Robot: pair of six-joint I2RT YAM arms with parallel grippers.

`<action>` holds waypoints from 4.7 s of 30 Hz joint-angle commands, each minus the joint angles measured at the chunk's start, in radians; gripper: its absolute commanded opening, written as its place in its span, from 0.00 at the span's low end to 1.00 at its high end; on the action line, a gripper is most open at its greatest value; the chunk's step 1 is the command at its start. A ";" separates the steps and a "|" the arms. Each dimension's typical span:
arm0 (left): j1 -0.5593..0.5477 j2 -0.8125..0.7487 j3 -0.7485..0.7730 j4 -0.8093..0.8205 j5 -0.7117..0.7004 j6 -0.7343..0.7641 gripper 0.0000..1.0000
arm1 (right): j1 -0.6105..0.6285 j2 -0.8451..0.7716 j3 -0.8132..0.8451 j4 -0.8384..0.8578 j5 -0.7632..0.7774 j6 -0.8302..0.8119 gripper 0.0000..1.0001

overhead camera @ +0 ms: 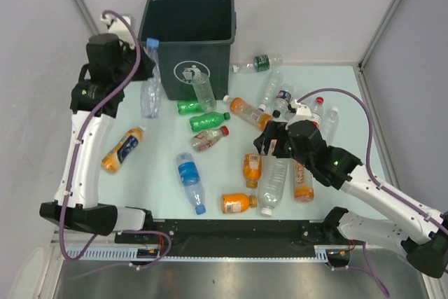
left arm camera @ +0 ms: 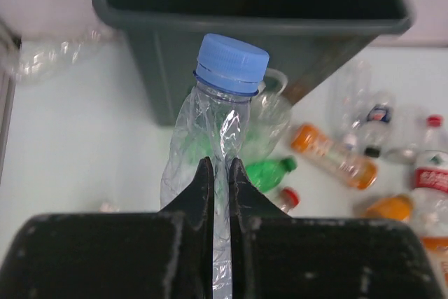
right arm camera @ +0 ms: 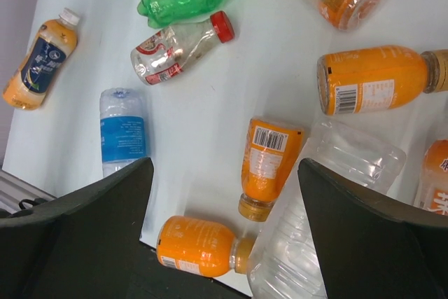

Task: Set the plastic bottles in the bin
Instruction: Pick up the plastic bottle at the center of the board, then place the plastic bottle in the trash bin, then pick up the plastic bottle from the corner of the board.

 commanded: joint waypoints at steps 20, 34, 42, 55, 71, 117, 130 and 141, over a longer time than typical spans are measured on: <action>-0.007 0.458 0.456 0.863 -0.046 -0.068 0.05 | -0.030 -0.019 0.005 0.109 0.128 -0.065 0.90; -0.005 0.585 0.517 0.837 -0.093 -0.016 0.92 | -0.051 -0.005 0.005 0.089 0.123 -0.053 0.90; -0.005 0.496 0.505 0.762 -0.039 -0.049 1.00 | -0.061 -0.004 0.006 0.047 0.140 -0.028 1.00; -0.005 0.110 0.099 0.478 0.127 -0.135 1.00 | -0.065 0.004 0.005 -0.150 0.109 0.059 0.97; -0.022 -0.312 -0.601 0.320 0.277 -0.168 1.00 | 0.031 0.066 0.001 -0.193 0.194 0.096 0.96; -1.087 0.065 -0.856 0.297 -0.112 -0.045 1.00 | -0.052 -0.145 -0.003 -0.271 0.181 0.139 0.96; -1.110 0.180 -0.824 0.291 -0.129 -0.031 0.96 | -0.055 -0.144 -0.005 -0.282 0.195 0.137 0.96; -1.111 0.127 -0.807 0.213 -0.132 -0.005 0.48 | -0.055 -0.148 -0.017 -0.271 0.195 0.136 0.96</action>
